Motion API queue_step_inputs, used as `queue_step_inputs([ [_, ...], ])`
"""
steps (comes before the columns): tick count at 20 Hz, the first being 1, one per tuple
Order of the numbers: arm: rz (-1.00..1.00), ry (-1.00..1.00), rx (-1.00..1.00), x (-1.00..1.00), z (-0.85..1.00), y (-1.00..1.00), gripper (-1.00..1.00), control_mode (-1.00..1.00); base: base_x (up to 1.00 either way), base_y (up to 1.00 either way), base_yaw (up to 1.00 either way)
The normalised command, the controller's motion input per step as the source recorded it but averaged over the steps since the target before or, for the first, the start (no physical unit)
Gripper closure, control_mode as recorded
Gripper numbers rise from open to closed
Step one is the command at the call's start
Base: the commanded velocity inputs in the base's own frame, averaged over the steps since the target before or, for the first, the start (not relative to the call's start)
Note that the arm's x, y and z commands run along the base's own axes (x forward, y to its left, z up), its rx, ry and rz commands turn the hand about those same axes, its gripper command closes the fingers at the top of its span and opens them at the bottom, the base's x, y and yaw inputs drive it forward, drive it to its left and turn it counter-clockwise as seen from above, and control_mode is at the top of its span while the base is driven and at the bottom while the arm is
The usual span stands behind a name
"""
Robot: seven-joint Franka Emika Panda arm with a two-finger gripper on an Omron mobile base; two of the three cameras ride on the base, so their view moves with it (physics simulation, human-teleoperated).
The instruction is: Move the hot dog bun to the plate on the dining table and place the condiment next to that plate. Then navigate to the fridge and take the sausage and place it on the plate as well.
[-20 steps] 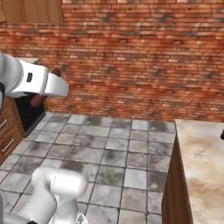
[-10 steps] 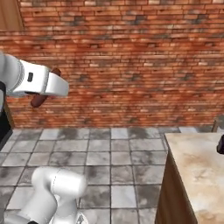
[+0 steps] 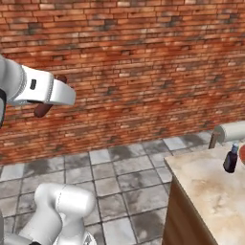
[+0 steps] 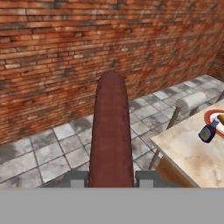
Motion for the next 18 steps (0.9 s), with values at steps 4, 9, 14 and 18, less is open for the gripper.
queue_step_inputs([
  [4, 0.00, 0.00, 0.00, 0.00, 0.00, 0.00, 1.00, 1.00, 0.62, 0.49, -0.40],
  [9, 0.00, 0.00, 0.00, 0.00, 0.00, 0.00, 1.00, 1.00, 0.64, 0.48, -0.39],
  [14, 0.00, 0.00, 0.00, 0.00, 0.00, 0.00, 1.00, 1.00, 0.61, 0.42, -0.38],
  [18, 0.00, 0.00, 0.00, 0.00, 0.00, 0.00, 1.00, 1.00, 0.66, 0.46, -0.43],
])
